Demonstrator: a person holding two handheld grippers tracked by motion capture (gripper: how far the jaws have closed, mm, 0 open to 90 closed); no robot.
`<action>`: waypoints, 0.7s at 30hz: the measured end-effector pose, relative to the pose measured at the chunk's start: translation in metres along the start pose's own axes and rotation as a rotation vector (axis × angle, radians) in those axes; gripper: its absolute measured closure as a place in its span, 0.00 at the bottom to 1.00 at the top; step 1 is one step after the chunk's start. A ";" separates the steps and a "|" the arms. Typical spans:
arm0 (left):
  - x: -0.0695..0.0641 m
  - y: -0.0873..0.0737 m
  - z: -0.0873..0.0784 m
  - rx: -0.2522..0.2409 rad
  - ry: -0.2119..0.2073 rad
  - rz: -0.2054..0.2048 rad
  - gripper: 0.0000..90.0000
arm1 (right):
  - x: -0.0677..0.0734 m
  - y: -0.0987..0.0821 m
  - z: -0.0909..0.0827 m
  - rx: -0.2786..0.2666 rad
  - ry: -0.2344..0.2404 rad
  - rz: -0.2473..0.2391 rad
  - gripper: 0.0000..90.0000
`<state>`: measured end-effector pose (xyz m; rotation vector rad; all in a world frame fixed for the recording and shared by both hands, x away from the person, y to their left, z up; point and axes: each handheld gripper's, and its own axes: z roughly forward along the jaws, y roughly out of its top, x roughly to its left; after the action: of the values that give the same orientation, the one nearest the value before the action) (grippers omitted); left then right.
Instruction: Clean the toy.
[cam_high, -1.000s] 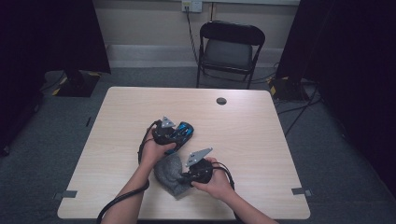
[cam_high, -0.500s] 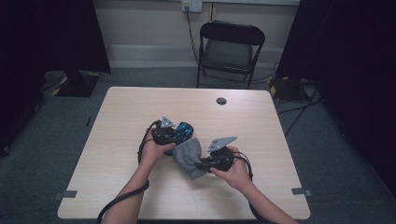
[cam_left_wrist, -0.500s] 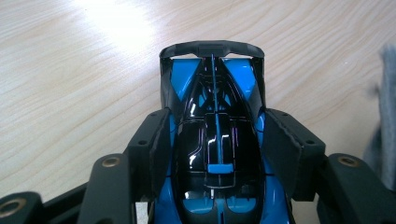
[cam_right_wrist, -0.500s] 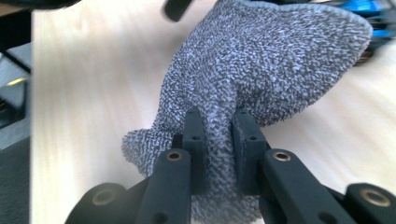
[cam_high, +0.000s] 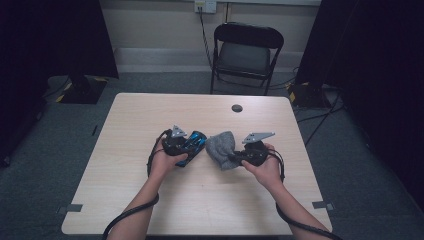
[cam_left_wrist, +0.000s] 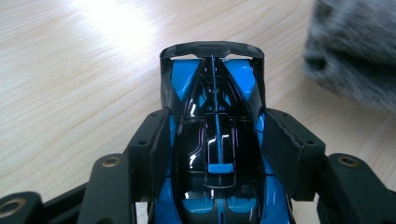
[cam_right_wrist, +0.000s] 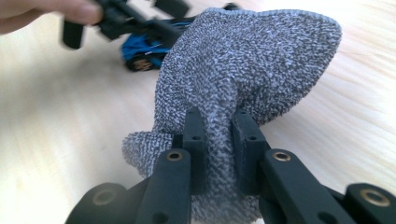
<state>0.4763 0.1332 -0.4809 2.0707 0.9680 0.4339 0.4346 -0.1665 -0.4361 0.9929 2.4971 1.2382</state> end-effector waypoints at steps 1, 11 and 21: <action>0.000 0.000 0.000 -0.001 -0.001 0.002 0.47 | -0.003 0.001 0.002 0.003 -0.017 0.005 0.86; 0.000 -0.001 0.000 -0.004 0.002 0.004 0.47 | -0.026 0.006 0.021 0.000 -0.129 0.094 0.86; 0.000 -0.001 -0.001 -0.001 0.003 0.003 0.47 | -0.016 0.011 0.057 0.029 -0.163 0.126 0.86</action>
<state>0.4748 0.1341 -0.4811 2.0716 0.9661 0.4398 0.4769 -0.1358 -0.4656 1.2233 2.3664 1.1083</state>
